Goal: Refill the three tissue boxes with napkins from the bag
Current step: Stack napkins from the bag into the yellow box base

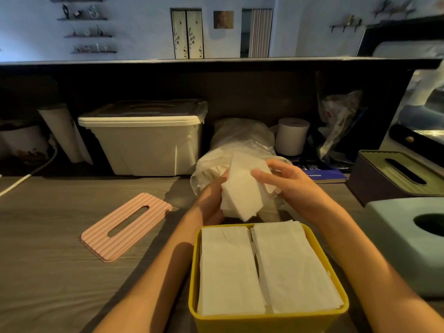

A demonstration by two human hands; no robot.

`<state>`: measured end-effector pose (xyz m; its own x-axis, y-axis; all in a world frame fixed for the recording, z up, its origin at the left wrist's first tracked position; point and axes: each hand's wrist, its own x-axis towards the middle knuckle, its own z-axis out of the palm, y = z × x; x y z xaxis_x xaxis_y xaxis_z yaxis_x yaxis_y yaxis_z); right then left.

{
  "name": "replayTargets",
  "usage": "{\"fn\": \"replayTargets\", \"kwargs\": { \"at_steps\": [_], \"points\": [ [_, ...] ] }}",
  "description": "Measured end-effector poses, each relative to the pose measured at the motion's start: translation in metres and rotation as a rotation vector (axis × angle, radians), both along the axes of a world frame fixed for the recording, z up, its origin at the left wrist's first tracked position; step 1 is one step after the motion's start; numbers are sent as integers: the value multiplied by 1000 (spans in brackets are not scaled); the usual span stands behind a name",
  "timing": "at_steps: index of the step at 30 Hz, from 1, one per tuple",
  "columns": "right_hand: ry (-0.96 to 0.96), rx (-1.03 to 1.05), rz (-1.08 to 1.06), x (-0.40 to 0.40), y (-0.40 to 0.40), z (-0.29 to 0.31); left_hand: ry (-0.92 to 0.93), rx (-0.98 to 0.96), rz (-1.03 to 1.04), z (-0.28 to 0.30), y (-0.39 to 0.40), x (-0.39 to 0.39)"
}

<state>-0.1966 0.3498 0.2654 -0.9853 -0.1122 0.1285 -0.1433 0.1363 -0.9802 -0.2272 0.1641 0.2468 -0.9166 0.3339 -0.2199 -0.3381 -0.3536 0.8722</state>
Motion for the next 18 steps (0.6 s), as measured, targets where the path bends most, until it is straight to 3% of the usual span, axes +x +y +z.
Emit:
{"fn": "replayTargets", "kwargs": {
  "at_steps": [4, 8, 12, 18],
  "points": [
    [100, 214, -218, -5, -5, -13, -129, 85, -106, -8, 6, 1],
    [190, 381, -295, -7, -4, -15, -116, 149, -176, -12, 6, -8],
    [208, 381, -236, -5, 4, -8, -128, 191, -207, -18, 1, -15],
    [165, 202, -12, 0, 10, 1, -186, 224, -328, -19, -6, -15]
  ]
}}
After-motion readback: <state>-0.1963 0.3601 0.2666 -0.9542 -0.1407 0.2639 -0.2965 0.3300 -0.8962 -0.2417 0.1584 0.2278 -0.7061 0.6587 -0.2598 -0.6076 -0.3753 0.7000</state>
